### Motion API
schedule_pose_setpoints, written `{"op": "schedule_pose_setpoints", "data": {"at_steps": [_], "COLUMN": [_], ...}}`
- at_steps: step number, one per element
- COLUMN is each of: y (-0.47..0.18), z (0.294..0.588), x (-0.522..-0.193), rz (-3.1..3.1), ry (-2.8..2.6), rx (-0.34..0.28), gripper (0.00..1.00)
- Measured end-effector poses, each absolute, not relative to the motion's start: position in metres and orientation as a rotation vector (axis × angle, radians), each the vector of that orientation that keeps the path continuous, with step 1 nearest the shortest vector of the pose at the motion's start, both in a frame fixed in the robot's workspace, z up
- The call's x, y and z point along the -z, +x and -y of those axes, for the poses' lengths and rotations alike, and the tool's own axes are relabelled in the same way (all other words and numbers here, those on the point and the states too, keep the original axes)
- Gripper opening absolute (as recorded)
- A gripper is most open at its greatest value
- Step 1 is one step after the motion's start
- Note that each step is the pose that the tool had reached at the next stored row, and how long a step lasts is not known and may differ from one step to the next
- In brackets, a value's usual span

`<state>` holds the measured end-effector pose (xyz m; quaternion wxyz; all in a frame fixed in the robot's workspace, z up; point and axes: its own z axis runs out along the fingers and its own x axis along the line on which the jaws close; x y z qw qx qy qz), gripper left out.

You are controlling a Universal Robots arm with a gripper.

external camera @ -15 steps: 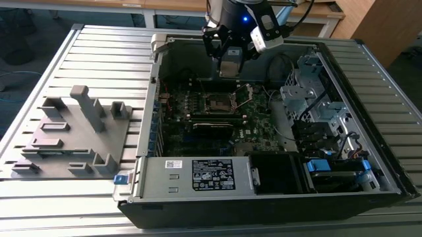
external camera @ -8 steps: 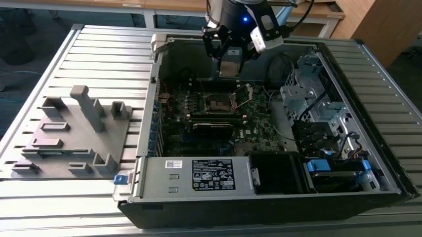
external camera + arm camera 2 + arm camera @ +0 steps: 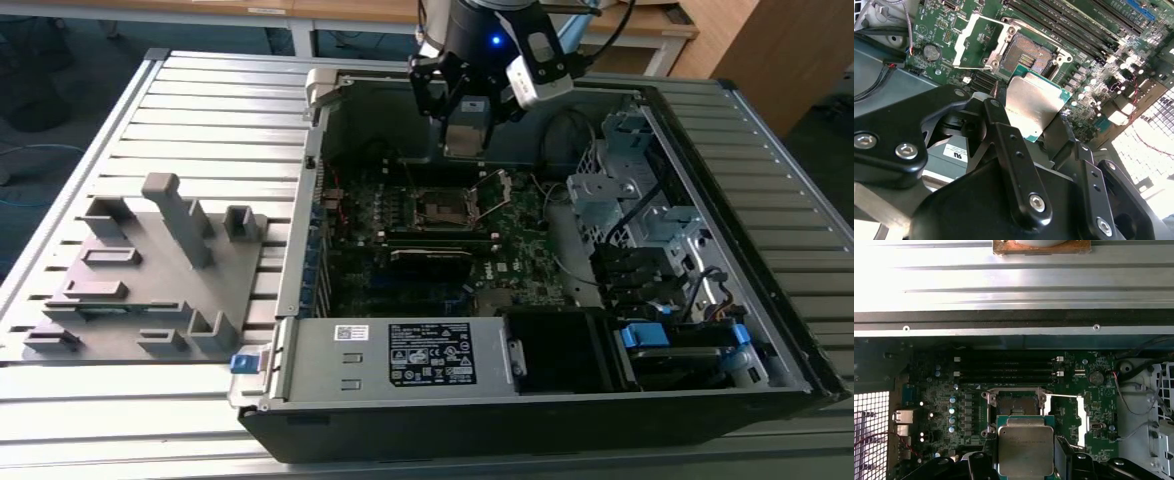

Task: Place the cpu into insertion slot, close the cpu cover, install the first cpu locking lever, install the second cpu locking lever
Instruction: 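Place the cpu into insertion slot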

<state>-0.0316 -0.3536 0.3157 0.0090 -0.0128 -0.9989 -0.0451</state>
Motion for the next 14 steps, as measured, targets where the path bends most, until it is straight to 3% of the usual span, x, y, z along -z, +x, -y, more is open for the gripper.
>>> {"op": "schedule_pose_setpoints", "data": {"at_steps": [14], "y": [-0.0316], "z": [0.3537], "x": [-0.309], "rz": [3.12], "ry": [-0.04], "rx": [0.14], "gripper": [0.54]}}
